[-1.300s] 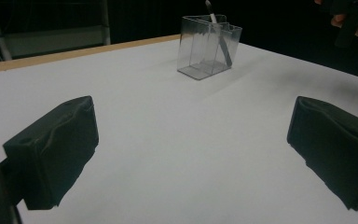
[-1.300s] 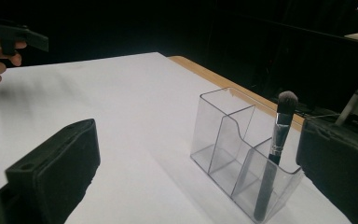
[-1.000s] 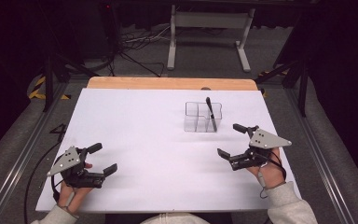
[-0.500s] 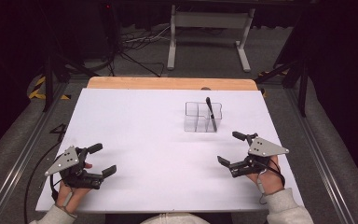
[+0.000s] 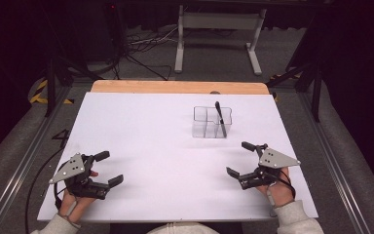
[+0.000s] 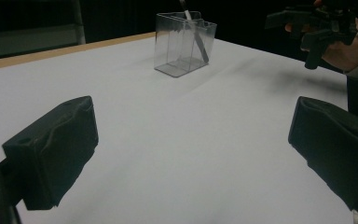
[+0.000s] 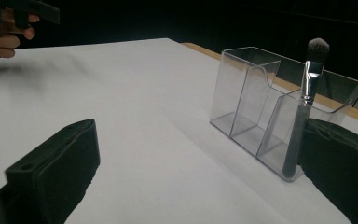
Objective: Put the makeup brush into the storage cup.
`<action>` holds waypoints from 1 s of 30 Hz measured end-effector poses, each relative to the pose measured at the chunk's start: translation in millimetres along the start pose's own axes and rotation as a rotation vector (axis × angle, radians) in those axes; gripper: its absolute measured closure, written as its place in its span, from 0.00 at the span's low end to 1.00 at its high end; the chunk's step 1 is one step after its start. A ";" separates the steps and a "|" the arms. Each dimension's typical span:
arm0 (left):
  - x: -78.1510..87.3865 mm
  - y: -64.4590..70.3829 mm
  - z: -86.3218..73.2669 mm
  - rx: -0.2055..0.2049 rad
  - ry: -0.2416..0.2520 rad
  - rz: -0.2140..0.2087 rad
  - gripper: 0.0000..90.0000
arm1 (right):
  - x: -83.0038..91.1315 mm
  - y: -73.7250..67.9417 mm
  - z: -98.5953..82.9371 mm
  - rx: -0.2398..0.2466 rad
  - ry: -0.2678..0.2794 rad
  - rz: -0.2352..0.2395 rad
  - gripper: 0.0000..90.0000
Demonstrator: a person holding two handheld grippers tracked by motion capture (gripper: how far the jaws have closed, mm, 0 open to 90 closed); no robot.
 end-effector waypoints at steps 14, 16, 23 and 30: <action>-1.5 0.5 -3.1 0.007 0.008 -0.024 0.03 | -3.1 -2.0 -14.6 -0.016 -0.001 0.005 0.00; -1.6 0.5 -3.4 0.006 0.007 -0.018 0.03 | -3.9 -2.3 -16.9 -0.023 -0.001 0.005 0.00; -2.4 -2.3 -6.3 0.009 -0.004 0.019 0.02 | -7.3 -2.5 -21.4 -0.032 -0.012 0.013 0.00; -3.1 -4.9 -8.9 0.032 -0.005 0.027 0.02 | -8.7 -1.9 -23.5 -0.036 -0.019 0.011 0.00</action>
Point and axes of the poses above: each handheld gripper's, and its own axes: x roughly backward along the jaws, z roughly out of its top, y roughly to its right, the point moved 2 cm from there along -x, roughly forward along the jaws, and after that the axes turned 14 degrees about -x, right-handed, at the moved point
